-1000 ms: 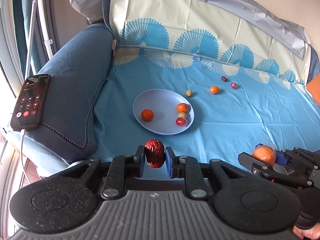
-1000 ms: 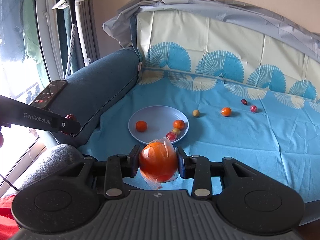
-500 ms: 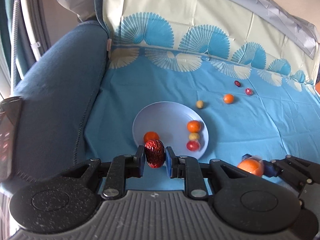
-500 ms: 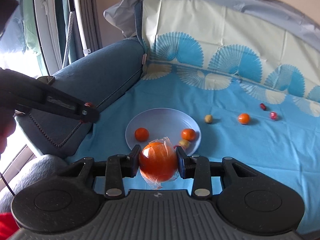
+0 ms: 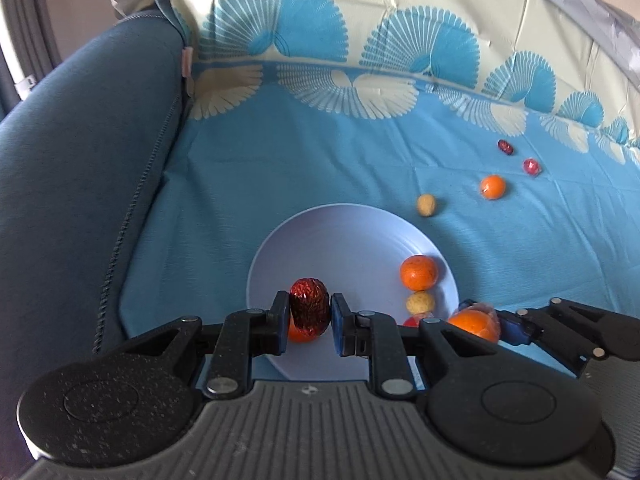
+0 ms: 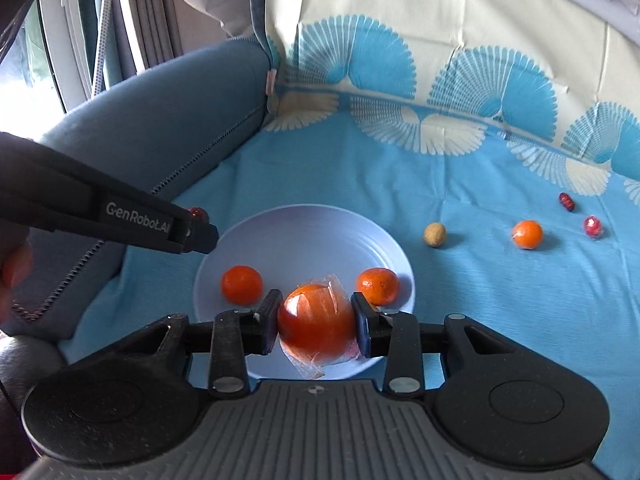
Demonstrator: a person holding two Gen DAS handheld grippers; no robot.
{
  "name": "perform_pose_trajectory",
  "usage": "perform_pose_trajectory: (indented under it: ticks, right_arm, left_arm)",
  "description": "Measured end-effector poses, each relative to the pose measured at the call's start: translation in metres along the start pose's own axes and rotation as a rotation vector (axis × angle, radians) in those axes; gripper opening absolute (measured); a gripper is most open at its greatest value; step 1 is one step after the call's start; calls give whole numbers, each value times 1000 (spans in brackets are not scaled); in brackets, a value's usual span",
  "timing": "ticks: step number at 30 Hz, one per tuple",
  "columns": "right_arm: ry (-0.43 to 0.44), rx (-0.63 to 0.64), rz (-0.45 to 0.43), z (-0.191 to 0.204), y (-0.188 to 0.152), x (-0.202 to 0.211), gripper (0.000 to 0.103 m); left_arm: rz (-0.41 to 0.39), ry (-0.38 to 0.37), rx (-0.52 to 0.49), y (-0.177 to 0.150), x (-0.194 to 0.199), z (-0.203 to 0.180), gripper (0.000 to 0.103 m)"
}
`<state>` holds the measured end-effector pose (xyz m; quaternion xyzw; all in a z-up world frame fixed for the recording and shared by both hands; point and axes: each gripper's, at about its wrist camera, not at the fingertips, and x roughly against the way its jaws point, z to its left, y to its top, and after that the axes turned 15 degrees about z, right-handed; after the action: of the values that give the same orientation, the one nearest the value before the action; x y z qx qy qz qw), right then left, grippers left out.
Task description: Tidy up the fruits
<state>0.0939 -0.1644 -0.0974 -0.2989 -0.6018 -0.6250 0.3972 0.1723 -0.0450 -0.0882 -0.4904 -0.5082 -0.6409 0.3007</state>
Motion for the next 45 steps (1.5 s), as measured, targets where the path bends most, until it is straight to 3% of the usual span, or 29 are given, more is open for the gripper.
perform_pose_trajectory:
  ticks: [8,9,10,12,13,14,19,23,28,38,45]
  right_arm:
    - [-3,24,44,-3,7,-42,39]
    - [0,28,49,-4,7,-45,39]
    - [6,31,60,-4,9,-48,40]
    - [11,26,67,-5,12,-50,61]
    - [10,24,62,-5,13,-47,80]
    - [6,27,52,-5,12,-42,90]
    - [-8,42,63,-3,-5,-2,99]
    - [1,-15,116,-1,-33,35,100]
    - [23,-113,143,7,-63,84,101]
    - [-35,-105,-8,37,-104,165,102]
    - [-56,-65,-101,48,-123,202,102]
  left_arm:
    - [37,16,-23,16,-37,-3,27]
    - [42,13,-16,17,-40,-1,46]
    - [42,10,-5,18,-41,1,71]
    - [7,1,26,17,-34,7,98]
    - [-15,1,37,14,-27,9,103]
    - [-35,4,39,11,-20,10,103]
    - [-33,90,19,-23,18,12,103]
    - [10,143,43,-69,47,14,103]
    - [37,132,84,-119,78,12,103]
    - [-86,153,64,-180,138,-8,103]
    - [-153,146,67,-198,164,-16,103]
